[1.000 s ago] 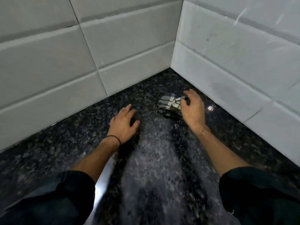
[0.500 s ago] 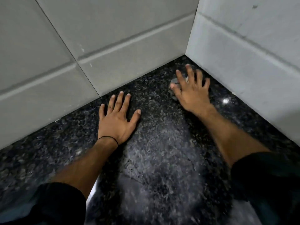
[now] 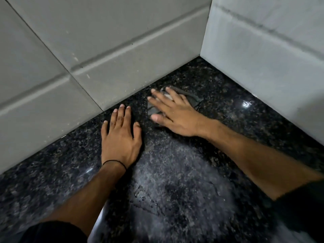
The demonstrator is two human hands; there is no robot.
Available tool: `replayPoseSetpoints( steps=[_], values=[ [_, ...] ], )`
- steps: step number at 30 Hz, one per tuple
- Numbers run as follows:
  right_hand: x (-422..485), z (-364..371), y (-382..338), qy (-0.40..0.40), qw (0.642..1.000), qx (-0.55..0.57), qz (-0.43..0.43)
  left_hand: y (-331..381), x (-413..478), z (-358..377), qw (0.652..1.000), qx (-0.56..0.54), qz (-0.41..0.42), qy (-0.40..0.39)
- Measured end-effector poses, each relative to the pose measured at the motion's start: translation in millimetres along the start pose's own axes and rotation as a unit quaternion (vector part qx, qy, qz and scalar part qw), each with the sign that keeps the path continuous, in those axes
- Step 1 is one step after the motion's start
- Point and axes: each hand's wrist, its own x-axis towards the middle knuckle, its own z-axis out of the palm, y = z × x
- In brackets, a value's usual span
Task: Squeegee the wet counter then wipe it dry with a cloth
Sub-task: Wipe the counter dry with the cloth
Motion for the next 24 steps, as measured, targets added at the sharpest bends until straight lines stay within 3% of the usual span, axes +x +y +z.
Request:
replayPoseSetpoints(
  steps=[3,7,10,12,15,18,21,24],
  values=[
    [-14.1,-19.5,44.6,-0.021,0.999,-0.037,-0.008,1.7,-0.2,0.3,1.0,0.0,-0.001,-0.011],
    [7.1,-37.0,109.6,0.049,0.978,-0.033,0.201,4.4,2.2,1.7,1.0,0.003,0.003,-0.014],
    [39.8,-22.3,81.5,0.077,0.955,-0.001,0.285,4.1,4.3,3.8,1.0,0.005,0.003,-0.02],
    [47.3,-8.5,38.3,0.06,0.964,0.0,0.259,2.5,2.5,3.3,1.0,0.002,0.001,-0.022],
    [21.2,11.5,-10.3,0.024,0.994,-0.024,0.1,1.8,2.1,-0.7,0.999,-0.043,0.004,-0.007],
    [-5.8,1.3,7.9,-0.009,0.999,-0.044,0.005,-0.8,1.5,-11.2,0.985,-0.169,0.014,0.024],
    [-6.8,-20.2,59.0,0.005,0.99,-0.044,0.135,-16.5,-22.8,-29.2,0.984,-0.172,0.017,0.044],
    [4.2,-22.0,68.1,0.041,0.952,-0.002,0.303,-49.6,-67.5,-48.3,0.99,-0.113,-0.004,0.088]
  ],
)
